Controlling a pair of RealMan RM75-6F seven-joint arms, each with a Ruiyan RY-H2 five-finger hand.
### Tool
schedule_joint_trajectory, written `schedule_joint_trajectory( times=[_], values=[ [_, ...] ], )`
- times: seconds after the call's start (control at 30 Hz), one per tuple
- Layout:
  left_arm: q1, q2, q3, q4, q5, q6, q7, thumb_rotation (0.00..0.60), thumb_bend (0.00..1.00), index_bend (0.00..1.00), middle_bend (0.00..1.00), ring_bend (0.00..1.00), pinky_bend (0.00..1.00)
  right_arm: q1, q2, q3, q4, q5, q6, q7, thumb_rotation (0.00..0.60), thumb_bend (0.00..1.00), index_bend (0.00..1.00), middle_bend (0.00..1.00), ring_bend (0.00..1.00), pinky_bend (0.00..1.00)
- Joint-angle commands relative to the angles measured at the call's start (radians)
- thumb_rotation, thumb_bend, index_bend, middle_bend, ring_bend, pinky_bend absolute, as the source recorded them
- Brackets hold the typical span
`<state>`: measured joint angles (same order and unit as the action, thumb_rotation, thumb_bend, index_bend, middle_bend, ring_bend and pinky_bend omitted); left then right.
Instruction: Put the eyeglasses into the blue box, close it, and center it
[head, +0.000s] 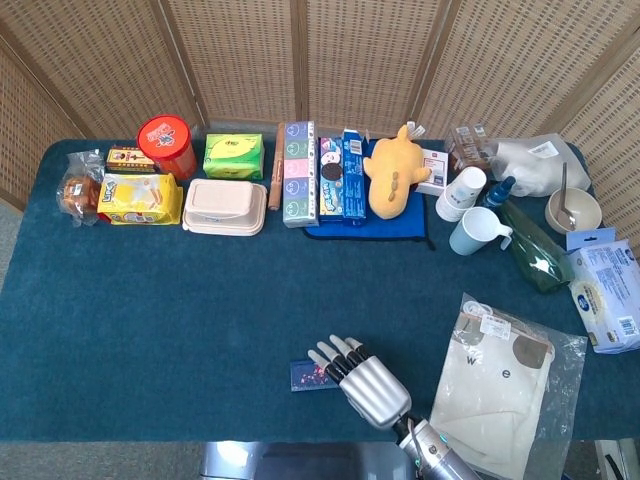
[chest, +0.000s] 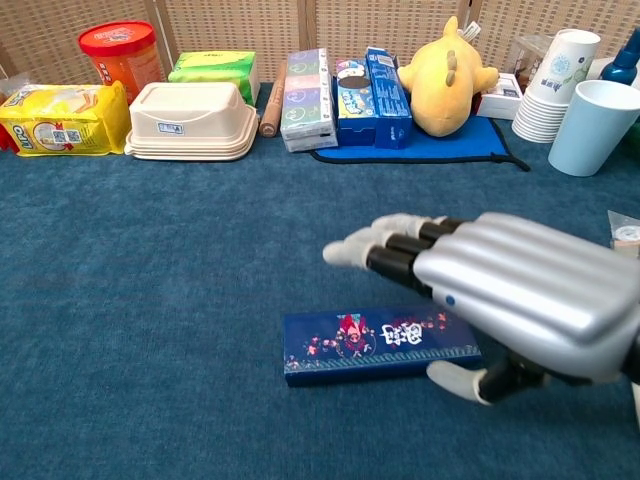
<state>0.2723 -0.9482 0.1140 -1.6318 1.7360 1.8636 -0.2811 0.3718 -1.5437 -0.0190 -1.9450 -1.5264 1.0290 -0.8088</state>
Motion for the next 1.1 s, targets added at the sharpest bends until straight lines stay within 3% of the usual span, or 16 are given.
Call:
schedule_joint_trajectory(
  times=[0.03,0.77,1.0,1.1],
  values=[
    [0.000,0.000,0.001,0.000,0.000,0.000,0.001,0.600,0.28,0.06,0.01,0.00,0.00,0.013,0.015,-0.010,-0.031,0.060,-0.030,-0.048,0.600,0.31,0.00,0.06,0.03,0.19],
    [0.009,-0.007,0.002,0.020,-0.017,0.004,-0.020,0.600,0.28,0.05,0.01,0.00,0.00,0.154,-0.039,0.065,-0.005,0.346,-0.096,-0.111,0.600,0.31,0.00,0.05,0.03,0.19],
    [0.008,-0.012,0.001,0.027,-0.020,-0.002,-0.030,0.600,0.28,0.05,0.01,0.00,0.00,0.201,-0.050,0.083,0.005,0.430,-0.095,-0.100,0.600,0.31,0.02,0.14,0.11,0.20],
    [0.008,-0.016,0.001,0.033,-0.022,-0.002,-0.034,0.600,0.28,0.05,0.01,0.00,0.00,0.218,-0.053,0.084,0.006,0.447,-0.087,-0.092,0.600,0.29,0.13,0.22,0.21,0.25]
  ],
)
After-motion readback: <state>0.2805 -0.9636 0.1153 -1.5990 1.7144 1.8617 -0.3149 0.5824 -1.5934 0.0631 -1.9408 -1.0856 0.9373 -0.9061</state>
